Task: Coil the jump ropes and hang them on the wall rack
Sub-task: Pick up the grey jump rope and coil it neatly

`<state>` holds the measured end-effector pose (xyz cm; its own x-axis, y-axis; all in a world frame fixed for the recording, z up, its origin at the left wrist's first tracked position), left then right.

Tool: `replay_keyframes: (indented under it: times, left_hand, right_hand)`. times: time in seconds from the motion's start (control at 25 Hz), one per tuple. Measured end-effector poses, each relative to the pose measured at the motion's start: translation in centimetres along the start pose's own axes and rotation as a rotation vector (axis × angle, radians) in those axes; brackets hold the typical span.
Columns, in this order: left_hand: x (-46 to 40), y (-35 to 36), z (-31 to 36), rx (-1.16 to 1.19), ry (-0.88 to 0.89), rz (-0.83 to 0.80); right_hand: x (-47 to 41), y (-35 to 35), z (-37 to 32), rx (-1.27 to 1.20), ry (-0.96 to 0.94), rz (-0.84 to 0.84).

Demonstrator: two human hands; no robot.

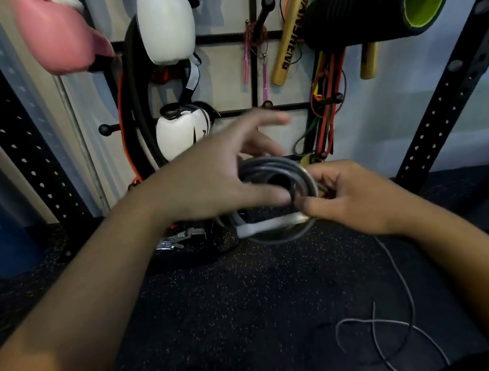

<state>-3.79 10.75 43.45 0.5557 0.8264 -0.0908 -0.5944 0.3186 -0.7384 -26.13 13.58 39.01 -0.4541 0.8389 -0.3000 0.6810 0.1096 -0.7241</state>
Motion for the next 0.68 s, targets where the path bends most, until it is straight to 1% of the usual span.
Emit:
replay_keyframes:
  times: [0.04, 0.12, 0.16, 0.2, 0.24, 0.36, 0.44, 0.52, 0.6, 0.68]
  left_hand:
    - [0.0, 0.9, 0.6, -0.170, -0.025, -0.044]
    - [-0.3, 3.1, 1.5, -0.444, 0.001, -0.017]
    - [-0.5, 3.9, 1.7, -0.511, -0.012, -0.004]
    - [-0.6, 4.3, 1.7, -0.529, -0.054, -0.018]
    - [-0.7, 4.3, 1.5, -0.489, -0.116, -0.061]
    - [-0.8, 3.9, 0.6, -0.226, -0.286, -0.195]
    - [-0.9, 3.9, 0.1, -0.082, -0.367, -0.225]
    - [-1.0, 4.1, 0.0, -0.095, -0.352, -0.220]
    - [-1.0, 4.0, -0.5, -0.161, -0.290, -0.201]
    - [-0.8, 3.7, -1.3, -0.077, -0.237, -0.211]
  right_hand:
    - [-0.1, 0.4, -0.2, -0.005, -0.016, -0.027]
    - [-0.1, 0.8, -0.5, -0.024, -0.020, -0.082]
    - [-0.1, 0.8, -0.5, -0.027, -0.007, -0.096]
    - [0.0, 0.7, -0.5, -0.028, 0.015, -0.093]
    - [0.1, 0.6, -0.6, -0.038, 0.035, -0.080]
    - [0.2, 0.7, -1.0, -0.112, 0.053, -0.063]
    - [0.2, 0.8, -1.2, -0.149, 0.061, -0.026]
    - [0.2, 0.8, -1.4, -0.205, 0.082, -0.005]
    - [0.3, 0.9, -1.5, -0.208, 0.075, -0.023]
    - [0.2, 0.8, -1.5, -0.246, 0.070, 0.032]
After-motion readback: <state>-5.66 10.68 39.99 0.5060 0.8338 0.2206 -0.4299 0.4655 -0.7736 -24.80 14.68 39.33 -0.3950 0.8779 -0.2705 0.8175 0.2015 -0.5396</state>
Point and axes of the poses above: each hand's wrist, its own x-axis away from the middle knuckle, its own y-axis out of the palm, z = x × y, the point moved 1 cm from there along -x, towards the middle knuckle, and after that the axes turned 12 degrees about -y, right-handed, at the moved point
